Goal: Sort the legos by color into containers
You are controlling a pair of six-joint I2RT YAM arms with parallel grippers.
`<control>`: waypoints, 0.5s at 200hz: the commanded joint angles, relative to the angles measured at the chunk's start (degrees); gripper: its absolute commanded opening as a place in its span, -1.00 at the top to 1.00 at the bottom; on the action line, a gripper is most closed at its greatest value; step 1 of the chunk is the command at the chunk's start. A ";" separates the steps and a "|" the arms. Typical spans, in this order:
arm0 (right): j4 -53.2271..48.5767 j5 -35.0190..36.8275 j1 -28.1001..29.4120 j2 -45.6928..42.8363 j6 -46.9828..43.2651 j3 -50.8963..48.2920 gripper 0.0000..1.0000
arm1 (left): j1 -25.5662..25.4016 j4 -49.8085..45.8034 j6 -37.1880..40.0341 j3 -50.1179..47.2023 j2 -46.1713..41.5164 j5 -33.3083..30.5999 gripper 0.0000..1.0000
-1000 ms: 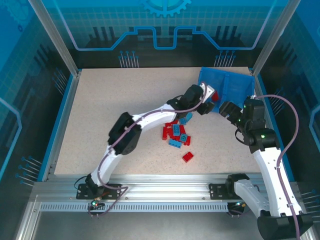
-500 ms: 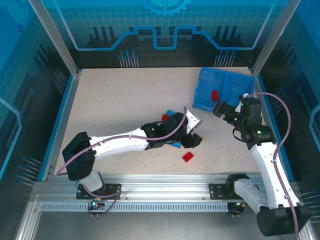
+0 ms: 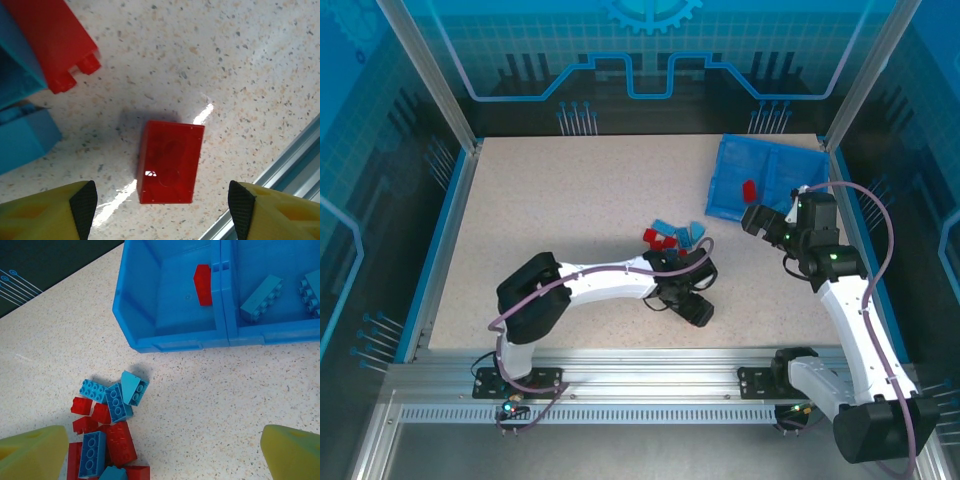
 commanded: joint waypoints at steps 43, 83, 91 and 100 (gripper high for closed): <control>-1.07 0.80 -0.87 -0.85 -0.55 1.47 -1.00 | -2.18 -7.99 4.14 8.82 7.27 -0.18 -0.47; -1.00 0.45 -0.86 -1.39 -0.04 1.04 -1.00 | -2.81 -6.69 5.53 8.37 8.83 -4.91 -0.21; -0.99 0.49 -0.87 -1.31 -0.04 1.10 -1.00 | -2.90 -6.32 5.97 8.15 9.22 -5.31 -0.12; -0.90 0.50 -0.83 -1.30 -0.04 1.26 -1.00 | -3.12 -6.26 6.48 8.07 9.68 -5.79 0.01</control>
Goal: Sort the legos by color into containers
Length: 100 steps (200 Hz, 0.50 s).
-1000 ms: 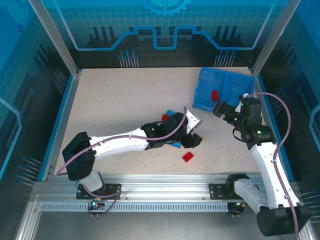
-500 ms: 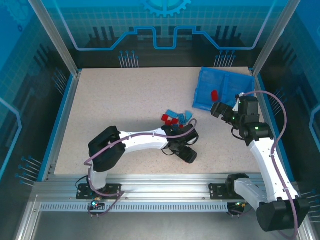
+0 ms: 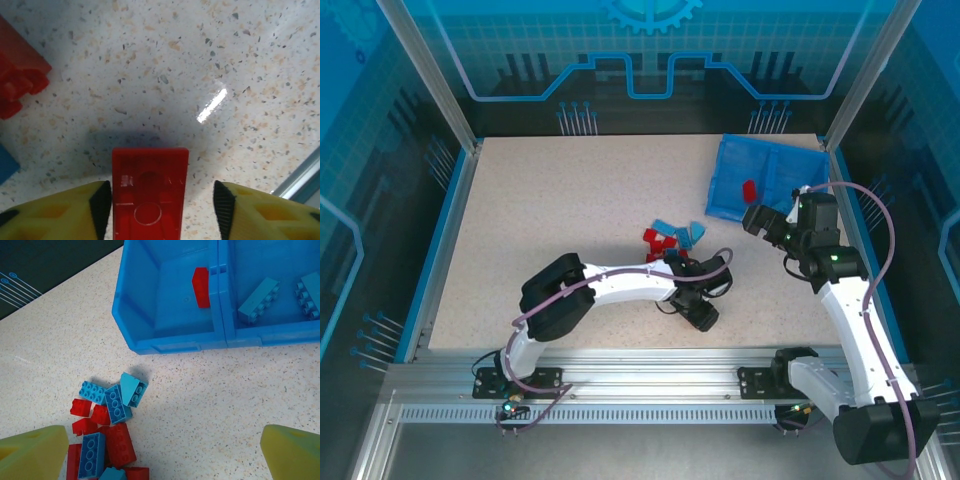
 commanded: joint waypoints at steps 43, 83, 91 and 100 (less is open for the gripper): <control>-0.90 -0.08 -0.82 -0.63 0.09 1.90 -1.00 | -1.28 0.13 2.19 -0.72 1.35 -3.79 0.29; -0.63 -0.38 -0.82 -0.45 0.47 2.13 -1.00 | -1.19 3.62 1.97 -2.73 -4.71 -6.31 0.37; -0.70 -0.40 -0.82 -0.45 0.48 2.31 -1.00 | -0.99 4.39 1.75 -2.82 -6.77 -6.72 0.37; -0.74 -0.48 -0.81 -0.45 0.56 2.45 -1.00 | -0.81 5.53 1.57 -2.74 -9.27 -7.15 0.37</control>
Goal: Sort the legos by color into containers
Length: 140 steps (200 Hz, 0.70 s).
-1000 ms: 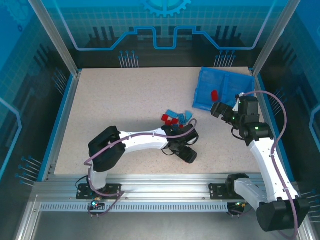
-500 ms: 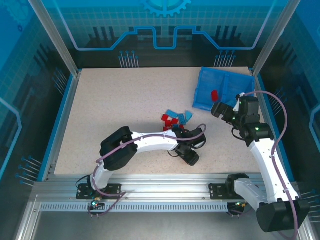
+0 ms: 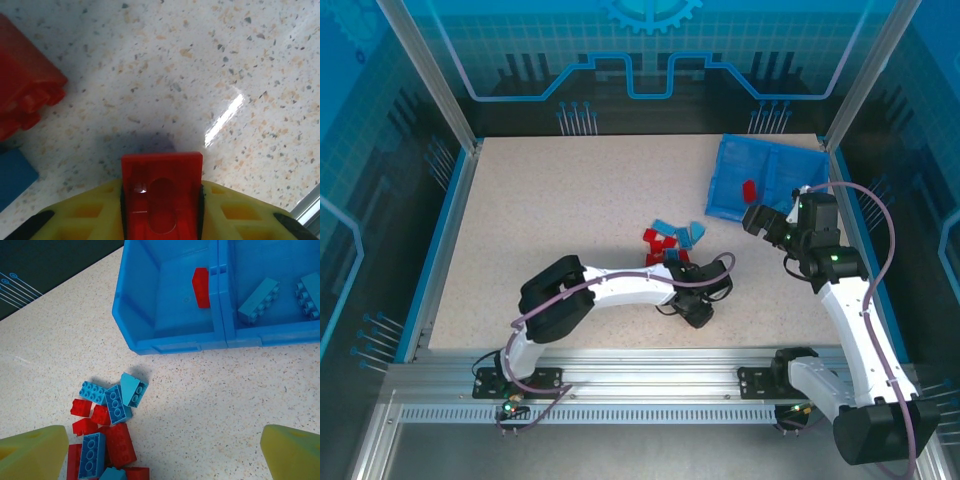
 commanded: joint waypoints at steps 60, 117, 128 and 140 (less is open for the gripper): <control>0.90 -2.32 -0.66 -1.26 2.15 0.82 -1.00 | 7.28 14.58 4.91 10.34 -6.51 -5.35 0.34; 1.11 -2.89 -0.60 -3.16 3.48 -0.92 -1.00 | 14.35 14.04 8.10 44.78 19.84 -6.82 0.36; 0.92 -2.42 -0.61 -3.72 3.49 -1.11 -1.00 | 15.12 13.75 8.39 50.84 24.73 -7.23 0.35; 0.73 -2.07 -0.56 -4.26 3.32 -1.27 -1.00 | 15.61 15.47 9.32 55.78 28.70 -8.46 0.34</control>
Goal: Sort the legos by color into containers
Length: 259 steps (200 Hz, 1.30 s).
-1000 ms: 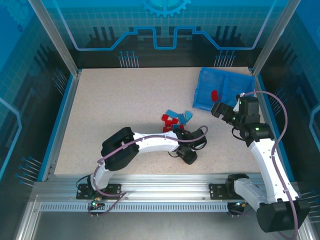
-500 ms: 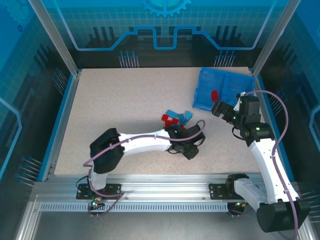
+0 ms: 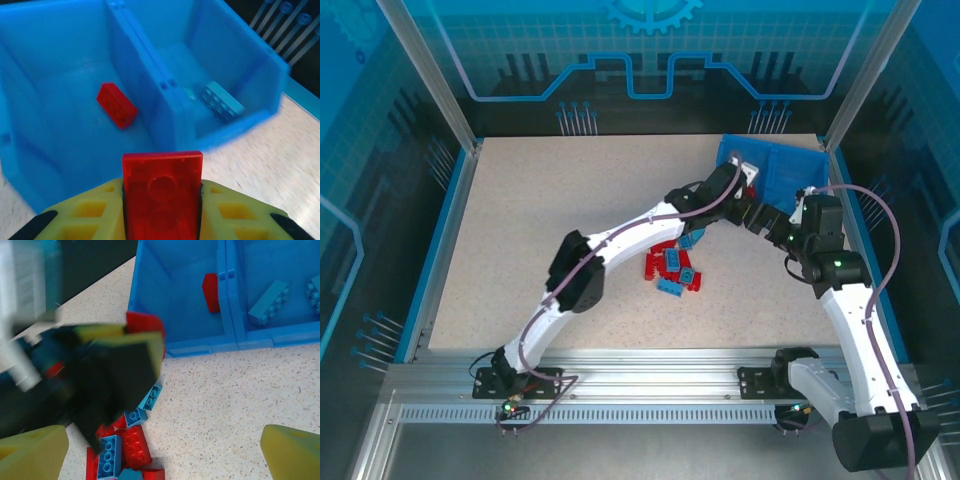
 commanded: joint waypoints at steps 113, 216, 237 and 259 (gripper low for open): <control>-1.31 -0.23 -0.04 -3.25 0.51 -0.03 -1.00 | 2.69 9.50 1.08 10.25 7.68 -0.97 -0.08; -3.29 -2.35 17.68 10.95 -12.36 3.14 -0.91 | 2.50 24.83 1.87 -65.10 -57.24 1.45 -0.04; -2.95 -2.39 23.14 18.34 -6.78 3.00 -0.90 | 2.32 17.58 8.74 -71.82 -67.76 2.71 -0.09; -2.65 -0.43 28.29 25.34 -0.83 2.82 -0.88 | 2.39 7.48 18.32 -75.77 -76.58 8.69 -0.26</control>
